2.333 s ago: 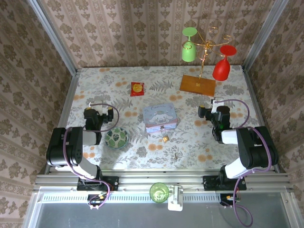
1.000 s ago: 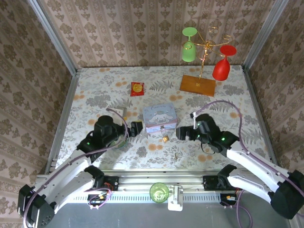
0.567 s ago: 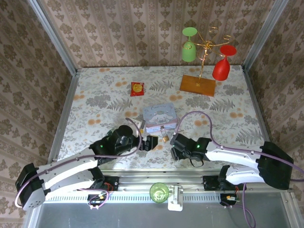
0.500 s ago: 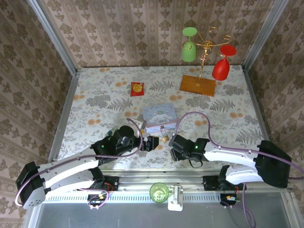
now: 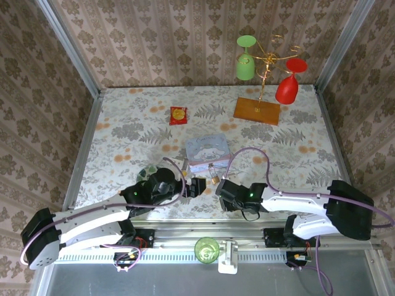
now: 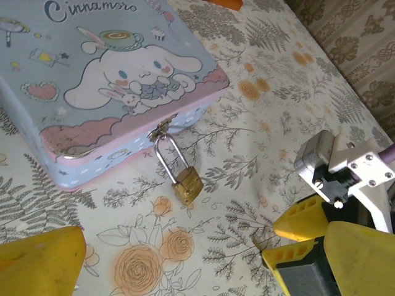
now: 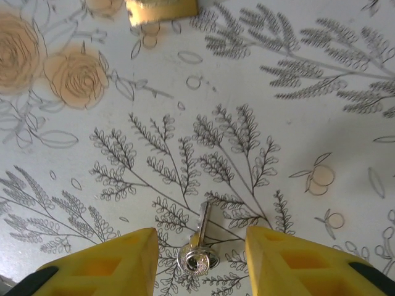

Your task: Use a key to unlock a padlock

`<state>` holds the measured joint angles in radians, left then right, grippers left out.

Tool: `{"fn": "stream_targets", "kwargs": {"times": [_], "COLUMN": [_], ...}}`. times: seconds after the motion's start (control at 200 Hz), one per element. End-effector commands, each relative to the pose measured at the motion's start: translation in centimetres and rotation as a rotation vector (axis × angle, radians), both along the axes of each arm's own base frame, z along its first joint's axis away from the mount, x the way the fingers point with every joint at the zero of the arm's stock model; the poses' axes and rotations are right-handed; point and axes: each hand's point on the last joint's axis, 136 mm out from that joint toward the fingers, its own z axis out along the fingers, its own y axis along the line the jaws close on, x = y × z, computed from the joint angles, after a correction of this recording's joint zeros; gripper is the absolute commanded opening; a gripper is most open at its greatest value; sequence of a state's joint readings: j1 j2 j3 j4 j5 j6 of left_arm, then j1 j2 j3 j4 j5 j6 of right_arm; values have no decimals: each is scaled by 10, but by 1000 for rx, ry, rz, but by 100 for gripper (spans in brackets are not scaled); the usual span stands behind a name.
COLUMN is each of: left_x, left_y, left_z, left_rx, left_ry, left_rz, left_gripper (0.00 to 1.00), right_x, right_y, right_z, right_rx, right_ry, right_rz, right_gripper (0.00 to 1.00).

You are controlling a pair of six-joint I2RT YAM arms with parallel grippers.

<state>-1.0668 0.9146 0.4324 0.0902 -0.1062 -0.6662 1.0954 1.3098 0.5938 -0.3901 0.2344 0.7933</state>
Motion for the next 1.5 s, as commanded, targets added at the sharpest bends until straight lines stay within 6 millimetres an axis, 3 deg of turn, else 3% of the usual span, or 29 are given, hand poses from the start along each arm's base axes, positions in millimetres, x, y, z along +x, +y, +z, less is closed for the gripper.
{"fn": "stream_targets", "kwargs": {"times": [0.0, 0.365, 0.56, 0.8, 1.005, 1.14, 1.375, 1.495], "left_x": [2, 2, 3, 3, 5, 6, 9, 10], "left_y": [4, 5, 4, 6, 6, 1, -18, -33], "left_z": [11, 7, 6, 1, -1, -3, -4, 2], "left_rx": [-30, -30, -23, -21, -22, -19, -26, -101], "left_ry": [-17, -17, -16, -12, -8, -7, 12, 33], "left_rz": [37, 46, 45, 51, 68, 62, 28, 16], "left_gripper": [100, 100, 100, 100, 100, 100, 100, 95], "right_x": [-2, -9, -8, -17, -10, -1, 9, 11], "right_y": [-4, -7, -2, -3, 0, -8, -10, -6], "right_z": [-3, -19, -26, -40, -26, -22, 2, 13], "right_rx": [-53, -124, -130, -89, 35, 93, 173, 232], "right_ry": [-17, -17, -8, 36, -2, -6, -41, -47], "right_rz": [-25, -15, -15, -31, -49, -67, 4, 65], "right_gripper": [43, 41, 34, 18, 7, 0, 0, 0]}}
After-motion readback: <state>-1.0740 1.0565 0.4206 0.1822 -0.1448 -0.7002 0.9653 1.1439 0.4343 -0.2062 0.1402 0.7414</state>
